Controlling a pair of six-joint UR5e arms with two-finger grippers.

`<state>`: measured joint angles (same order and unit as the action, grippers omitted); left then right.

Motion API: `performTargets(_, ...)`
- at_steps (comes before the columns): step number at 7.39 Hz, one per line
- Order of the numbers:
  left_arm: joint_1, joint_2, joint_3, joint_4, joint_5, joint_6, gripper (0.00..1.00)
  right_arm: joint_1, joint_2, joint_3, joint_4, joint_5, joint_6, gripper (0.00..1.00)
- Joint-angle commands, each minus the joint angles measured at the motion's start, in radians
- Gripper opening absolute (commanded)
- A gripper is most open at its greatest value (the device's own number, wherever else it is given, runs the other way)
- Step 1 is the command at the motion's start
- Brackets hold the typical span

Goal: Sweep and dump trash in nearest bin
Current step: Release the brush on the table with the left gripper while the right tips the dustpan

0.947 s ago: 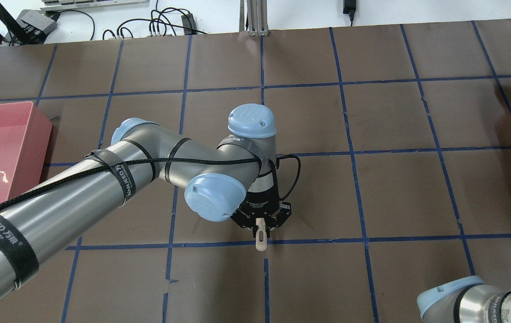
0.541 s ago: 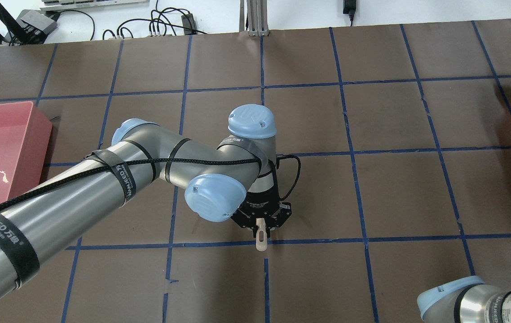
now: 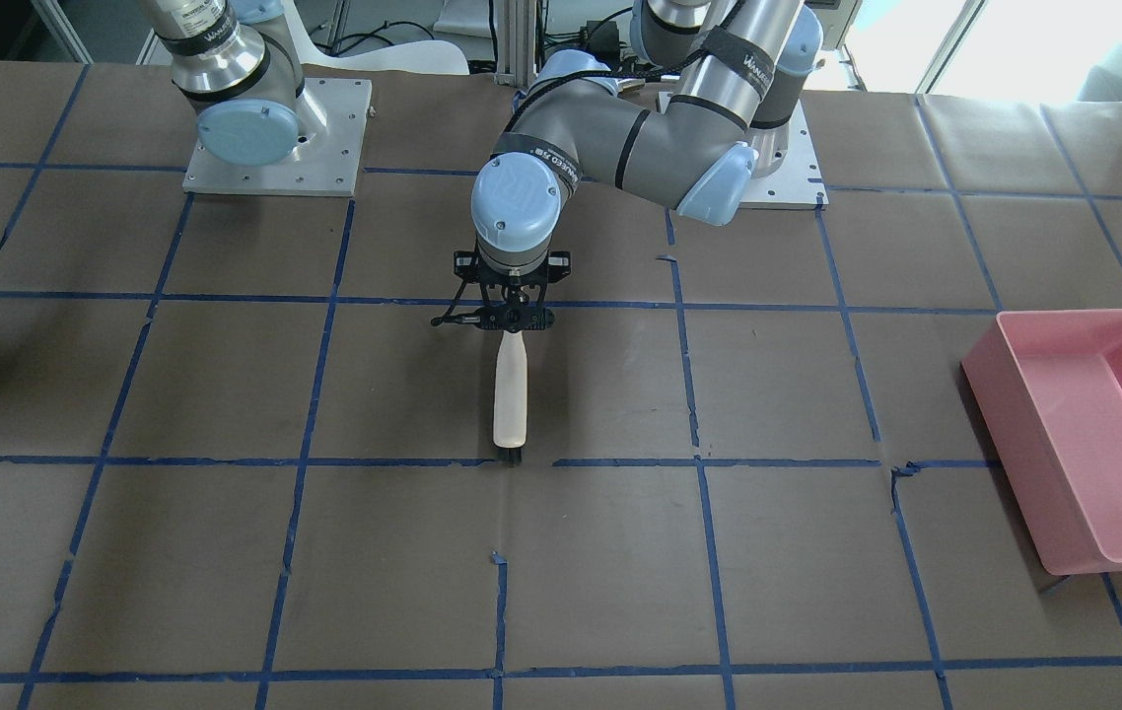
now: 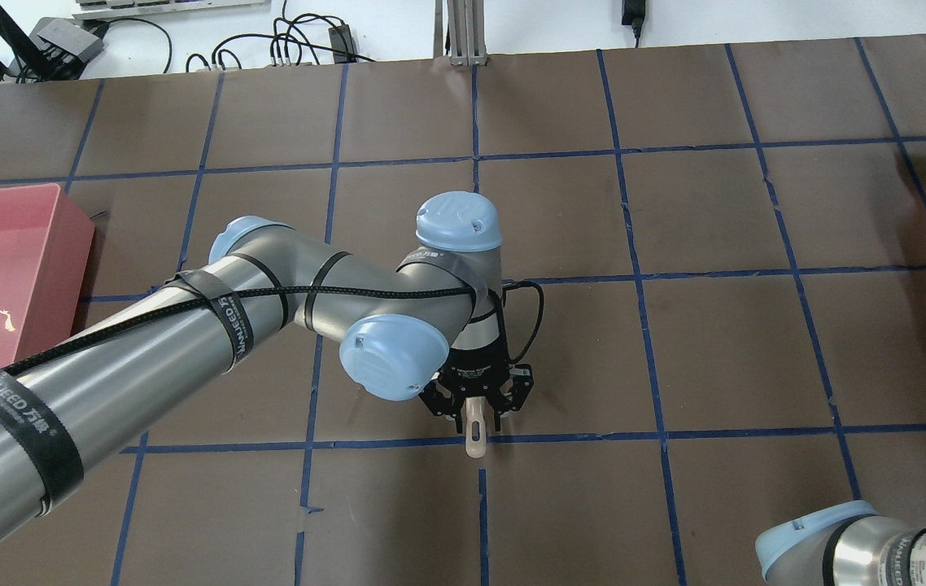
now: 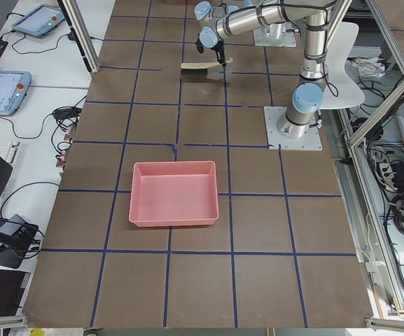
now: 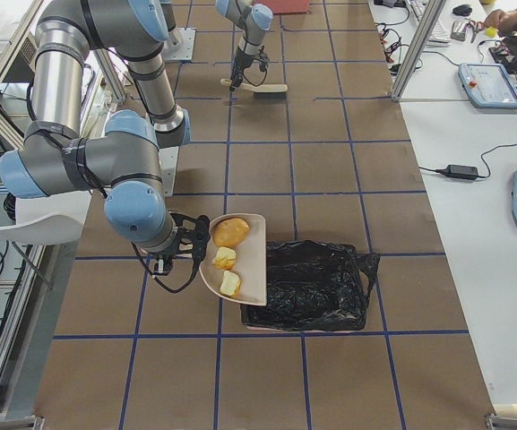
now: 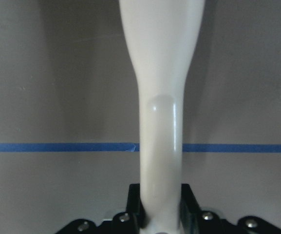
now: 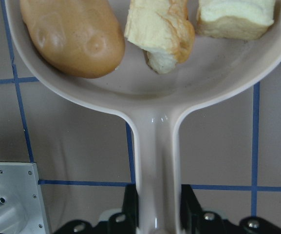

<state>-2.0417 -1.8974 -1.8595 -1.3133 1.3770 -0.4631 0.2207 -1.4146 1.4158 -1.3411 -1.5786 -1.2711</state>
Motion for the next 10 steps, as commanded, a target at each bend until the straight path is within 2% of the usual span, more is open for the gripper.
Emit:
performTargets(1, 0.000, -0.002, -0.001, 0.000, 0.000, 0.001, 0.95, 0.006, 0.000, -0.003, 0.031, 0.005, 0.033, 0.04)
performTargets(4, 0.015, 0.036, 0.044, 0.038, 0.000, 0.044, 1.00, 0.019, 0.003, -0.006, 0.052, 0.012, 0.059, 0.04)
performTargets(6, 0.116, 0.055, 0.182, -0.048, 0.007, 0.193, 1.00, 0.029, 0.025, -0.075, 0.147, 0.025, 0.087, 0.04)
performTargets(8, 0.263, 0.095, 0.317, -0.203, 0.010, 0.364, 1.00, 0.055, 0.060, -0.103, 0.161, 0.023, 0.111, 0.04)
performTargets(9, 0.317, 0.110, 0.374, -0.237, 0.014, 0.450, 1.00, 0.058, 0.069, -0.109, 0.168, 0.019, 0.114, 0.04)
performTargets(10, 0.343, 0.110, 0.426, -0.251, 0.074, 0.486, 1.00, 0.074, 0.071, -0.116, 0.168, 0.014, 0.133, 0.04)
